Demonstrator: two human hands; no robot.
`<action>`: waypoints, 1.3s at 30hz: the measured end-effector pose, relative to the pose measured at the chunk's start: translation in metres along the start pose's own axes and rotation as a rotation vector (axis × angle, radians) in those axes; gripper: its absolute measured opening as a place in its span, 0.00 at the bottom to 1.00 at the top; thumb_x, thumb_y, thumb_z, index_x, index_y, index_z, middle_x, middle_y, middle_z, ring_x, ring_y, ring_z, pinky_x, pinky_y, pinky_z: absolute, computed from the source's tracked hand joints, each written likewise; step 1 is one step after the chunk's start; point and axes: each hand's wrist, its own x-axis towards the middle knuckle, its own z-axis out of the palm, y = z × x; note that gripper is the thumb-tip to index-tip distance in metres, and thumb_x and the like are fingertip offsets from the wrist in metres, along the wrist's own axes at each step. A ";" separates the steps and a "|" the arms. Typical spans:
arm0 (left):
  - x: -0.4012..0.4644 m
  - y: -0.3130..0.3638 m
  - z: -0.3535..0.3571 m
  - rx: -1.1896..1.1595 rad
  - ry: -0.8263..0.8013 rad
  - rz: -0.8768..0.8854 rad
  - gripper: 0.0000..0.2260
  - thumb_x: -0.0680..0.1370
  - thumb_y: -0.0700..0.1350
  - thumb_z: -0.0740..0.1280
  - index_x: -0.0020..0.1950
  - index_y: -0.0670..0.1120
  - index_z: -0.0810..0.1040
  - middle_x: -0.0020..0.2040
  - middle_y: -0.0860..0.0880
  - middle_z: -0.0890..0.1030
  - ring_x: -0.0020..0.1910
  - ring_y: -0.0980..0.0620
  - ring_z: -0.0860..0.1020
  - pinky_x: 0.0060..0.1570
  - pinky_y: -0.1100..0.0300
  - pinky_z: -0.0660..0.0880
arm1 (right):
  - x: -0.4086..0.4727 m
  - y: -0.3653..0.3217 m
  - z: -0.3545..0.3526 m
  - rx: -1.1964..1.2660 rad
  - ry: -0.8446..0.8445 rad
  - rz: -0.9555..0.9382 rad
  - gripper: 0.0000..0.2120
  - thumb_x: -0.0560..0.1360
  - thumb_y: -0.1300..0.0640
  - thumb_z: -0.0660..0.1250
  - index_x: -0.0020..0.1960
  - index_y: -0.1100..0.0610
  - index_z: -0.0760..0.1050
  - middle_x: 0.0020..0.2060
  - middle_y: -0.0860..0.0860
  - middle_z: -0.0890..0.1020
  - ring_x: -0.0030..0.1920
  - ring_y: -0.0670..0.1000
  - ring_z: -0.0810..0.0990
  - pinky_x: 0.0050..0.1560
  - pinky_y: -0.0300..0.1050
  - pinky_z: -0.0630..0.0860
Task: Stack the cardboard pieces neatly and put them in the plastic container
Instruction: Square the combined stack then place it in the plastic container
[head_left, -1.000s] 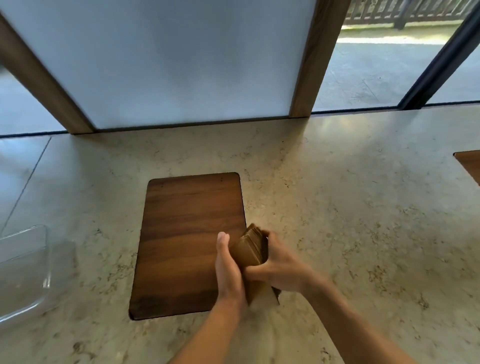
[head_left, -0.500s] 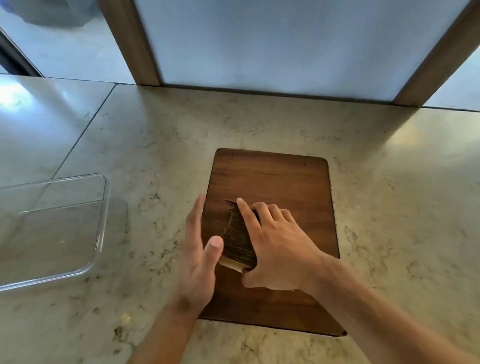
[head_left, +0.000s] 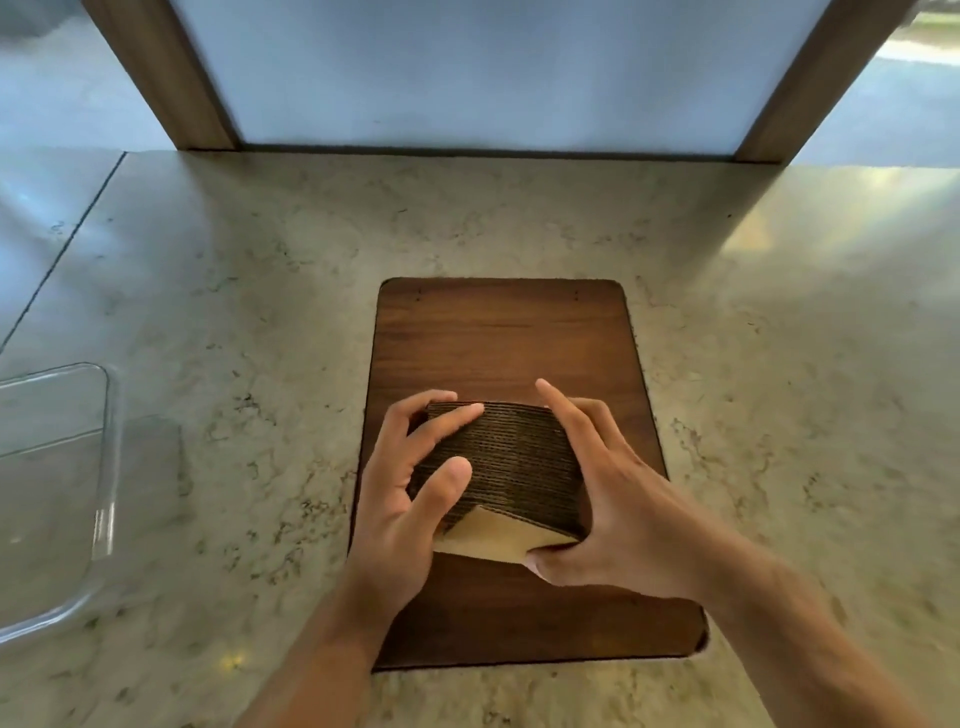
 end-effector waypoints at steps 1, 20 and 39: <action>-0.001 0.000 -0.001 -0.001 -0.029 0.015 0.24 0.81 0.60 0.60 0.70 0.46 0.79 0.70 0.46 0.75 0.71 0.45 0.73 0.64 0.63 0.72 | -0.001 0.002 0.000 0.018 0.024 0.009 0.67 0.61 0.33 0.79 0.81 0.37 0.33 0.71 0.34 0.56 0.67 0.36 0.65 0.62 0.32 0.72; -0.007 0.000 0.010 0.087 0.097 0.005 0.24 0.73 0.53 0.72 0.69 0.56 0.76 0.63 0.57 0.80 0.63 0.49 0.80 0.58 0.53 0.80 | -0.012 -0.019 0.069 0.528 0.494 0.005 0.57 0.62 0.53 0.78 0.83 0.45 0.49 0.77 0.42 0.57 0.76 0.48 0.65 0.68 0.43 0.75; 0.008 0.019 0.017 -0.184 0.076 -0.063 0.49 0.72 0.78 0.55 0.79 0.42 0.63 0.81 0.48 0.65 0.80 0.58 0.61 0.80 0.57 0.53 | 0.007 -0.022 0.052 1.071 0.468 -0.026 0.36 0.73 0.24 0.60 0.79 0.32 0.60 0.82 0.37 0.59 0.83 0.46 0.52 0.80 0.68 0.49</action>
